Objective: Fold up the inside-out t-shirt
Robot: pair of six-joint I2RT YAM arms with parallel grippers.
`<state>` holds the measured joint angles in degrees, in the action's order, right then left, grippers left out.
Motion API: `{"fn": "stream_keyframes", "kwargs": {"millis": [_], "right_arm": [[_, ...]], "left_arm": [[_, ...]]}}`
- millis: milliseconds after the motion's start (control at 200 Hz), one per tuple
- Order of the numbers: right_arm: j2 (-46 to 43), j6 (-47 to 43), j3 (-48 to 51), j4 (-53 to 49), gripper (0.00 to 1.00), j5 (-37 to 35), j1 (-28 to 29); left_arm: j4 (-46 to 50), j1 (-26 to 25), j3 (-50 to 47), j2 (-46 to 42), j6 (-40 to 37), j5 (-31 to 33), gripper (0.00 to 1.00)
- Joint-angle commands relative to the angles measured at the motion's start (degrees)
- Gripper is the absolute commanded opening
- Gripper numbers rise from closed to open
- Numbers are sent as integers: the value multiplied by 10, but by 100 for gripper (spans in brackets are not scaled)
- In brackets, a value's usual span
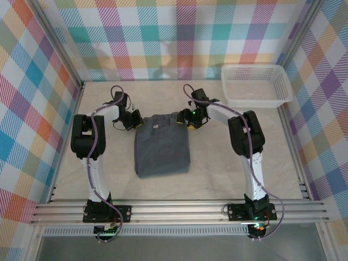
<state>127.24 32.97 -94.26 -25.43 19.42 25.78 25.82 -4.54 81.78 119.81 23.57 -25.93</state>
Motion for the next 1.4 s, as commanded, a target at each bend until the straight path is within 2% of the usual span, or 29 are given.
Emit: {"fn": "stream_keyframes", "kwargs": {"millis": [0,70,160,225,350,435,615,770,950,1125,1225,1395], "right_arm": [[48,20,-25,36,63,37,23],[60,31,-38,42,57,47,24],[70,37,-52,42,55,53,26],[74,37,-59,41,49,59,27],[77,36,-65,35,44,56,28],[83,34,-72,27,33,51,28],[78,17,-96,0,0,46,27],[29,13,-103,-8,0,48,26],[-52,5,-156,-32,0,48,26],[-136,-31,-214,-20,0,46,25],[-198,-55,-148,53,0,66,27],[-301,-59,198,293,0,66,36]], "left_arm": [[-1,-7,-8,-16,10,-15,0],[2,-7,-6,-16,9,-14,0],[4,-7,-4,-16,8,-15,0],[4,-8,-5,-18,8,-15,0],[6,-7,-6,-18,9,-12,0],[3,-7,-11,-19,12,-10,0],[-2,-4,-23,-32,21,-17,0],[-25,16,-32,-76,55,-58,0],[-38,41,13,-175,110,-124,0],[-44,46,63,-274,134,-139,0],[-68,45,22,-334,131,-141,0],[-56,17,-188,-460,99,-83,0]]}}
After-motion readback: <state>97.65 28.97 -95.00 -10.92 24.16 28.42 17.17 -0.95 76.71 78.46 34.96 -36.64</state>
